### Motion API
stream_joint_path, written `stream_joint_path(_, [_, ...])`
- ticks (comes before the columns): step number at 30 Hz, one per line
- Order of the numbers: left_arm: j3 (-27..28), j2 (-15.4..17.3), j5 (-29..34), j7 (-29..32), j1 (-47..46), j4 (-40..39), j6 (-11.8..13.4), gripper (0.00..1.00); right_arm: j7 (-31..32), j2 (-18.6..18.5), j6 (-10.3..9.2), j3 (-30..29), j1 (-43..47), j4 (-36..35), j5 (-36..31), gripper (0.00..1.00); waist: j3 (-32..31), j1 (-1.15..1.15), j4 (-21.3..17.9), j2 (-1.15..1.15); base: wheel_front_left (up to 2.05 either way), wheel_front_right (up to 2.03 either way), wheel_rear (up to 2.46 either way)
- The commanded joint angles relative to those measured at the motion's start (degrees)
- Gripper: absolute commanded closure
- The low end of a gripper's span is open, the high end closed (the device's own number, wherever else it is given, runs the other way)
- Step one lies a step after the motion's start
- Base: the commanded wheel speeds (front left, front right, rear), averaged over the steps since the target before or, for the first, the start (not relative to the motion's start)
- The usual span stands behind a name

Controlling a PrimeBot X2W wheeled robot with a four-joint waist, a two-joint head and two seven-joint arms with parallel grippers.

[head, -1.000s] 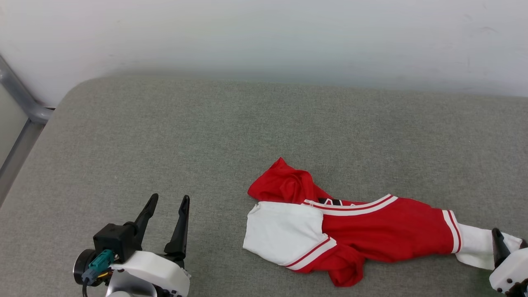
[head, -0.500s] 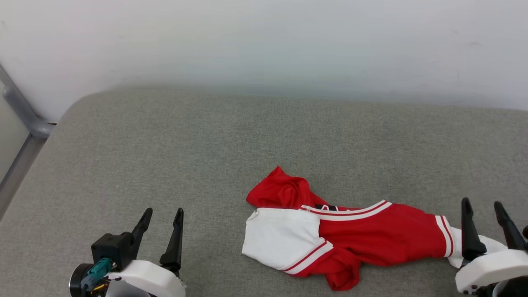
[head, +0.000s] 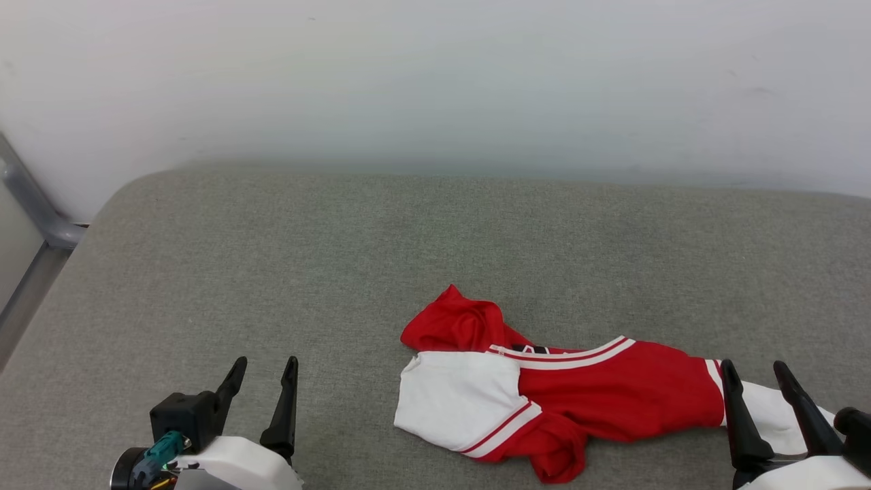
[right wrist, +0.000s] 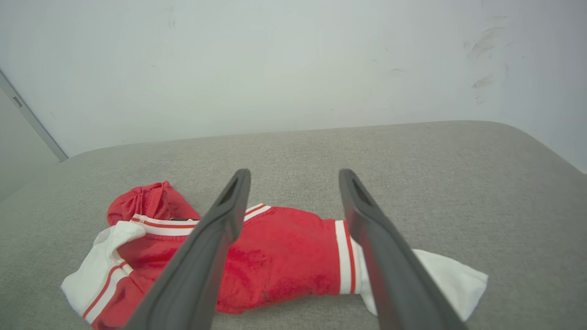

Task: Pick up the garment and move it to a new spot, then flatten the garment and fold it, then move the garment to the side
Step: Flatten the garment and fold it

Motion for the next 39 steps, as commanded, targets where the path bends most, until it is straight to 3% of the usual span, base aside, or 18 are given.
stream_joint_path(1, [0.0,0.3,-0.2,0.3,0.0,-0.2,0.2,0.0,0.2,0.1,-0.04,0.0,0.8,-0.4,0.5,0.0,0.1,0.01,-0.1,0.0,0.0,0.0,0.0])
stream_joint_path(10, [-1.4,0.4,-0.5,2.9,-3.5,-0.2,-1.2,0.0,0.7,0.1,-0.04,-0.1,0.0,-0.7,1.0,0.0,0.7,0.01,-0.6,0.0,0.0,0.0,0.0])
stream_joint_path(14, [-2.5,0.2,-1.5,5.9,-6.2,0.7,-3.0,0.0,0.8,0.1,-0.04,0.0,-0.4,-0.8,1.0,0.0,1.3,0.01,-0.9,0.0,0.0,0.0,0.0])
stream_joint_path(26, [-10.1,-1.5,-5.2,24.5,-18.3,9.4,-11.0,0.0,1.2,0.1,-0.04,0.9,-3.6,-0.7,0.7,0.0,7.5,0.01,-3.9,0.0,0.0,0.0,0.0])
stream_joint_path(39, [-16.3,-2.7,-6.2,36.9,-26.1,22.5,-16.3,0.0,0.2,0.1,-0.04,1.7,-6.5,1.6,1.5,0.0,12.1,0.01,-6.9,0.0,0.0,0.0,0.0])
